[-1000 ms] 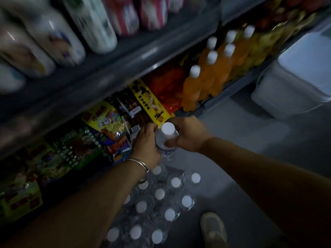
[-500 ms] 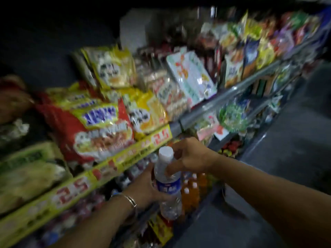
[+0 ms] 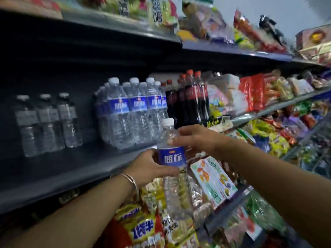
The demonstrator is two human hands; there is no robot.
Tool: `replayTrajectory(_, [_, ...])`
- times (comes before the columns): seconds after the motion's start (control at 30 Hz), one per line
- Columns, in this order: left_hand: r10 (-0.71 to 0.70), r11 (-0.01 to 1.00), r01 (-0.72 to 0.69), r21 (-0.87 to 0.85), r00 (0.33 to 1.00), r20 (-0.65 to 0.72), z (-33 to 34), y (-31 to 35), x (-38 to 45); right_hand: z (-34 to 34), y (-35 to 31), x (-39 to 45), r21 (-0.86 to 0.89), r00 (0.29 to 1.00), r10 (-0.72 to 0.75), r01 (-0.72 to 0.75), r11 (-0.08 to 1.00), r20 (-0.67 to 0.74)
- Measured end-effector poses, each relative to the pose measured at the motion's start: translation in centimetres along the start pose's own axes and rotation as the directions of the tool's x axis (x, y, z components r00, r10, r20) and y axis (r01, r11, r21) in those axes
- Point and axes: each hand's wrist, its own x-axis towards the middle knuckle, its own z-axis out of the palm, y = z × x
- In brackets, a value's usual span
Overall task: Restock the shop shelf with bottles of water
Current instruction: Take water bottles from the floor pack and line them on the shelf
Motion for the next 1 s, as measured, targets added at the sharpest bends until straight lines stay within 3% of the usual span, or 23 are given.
replayTrajectory(0.2, [0.046, 0.999, -0.046, -0.009, 0.997, -0.068, -3.1, 6.6, 4.5, -4.9, -4.9, 5.0, -0.024, 0.994, -0.103, 0.103, 0.994, -0.029])
replayTrajectory(0.3, [0.056, 0.994, -0.044, 0.102, 0.992, -0.117, -4.0, 7.7, 6.3, -7.3, -6.4, 8.0, 0.005, 0.989, -0.127, 0.128, 0.992, -0.069])
replayTrajectory(0.47, [0.108, 0.92, -0.054, 0.388, 0.987, -0.118, -3.6, 6.7, 9.1, -10.2, -6.4, 12.8, 0.007, 0.989, -0.128, 0.129, 0.992, -0.079])
replayTrajectory(0.7, [0.125, 0.844, -0.091, 0.528, 0.992, -0.028, -2.3, 4.3, 13.8, -11.8, -3.2, 17.8, -0.001, 0.989, -0.118, 0.119, 0.993, -0.085])
replayTrajectory(1.0, [0.009, 0.811, 0.001, 0.585, 1.0, -0.014, -1.2, 2.3, 17.0, -11.7, 0.5, 21.6, 0.052, 0.988, -0.133, 0.137, 0.989, -0.08])
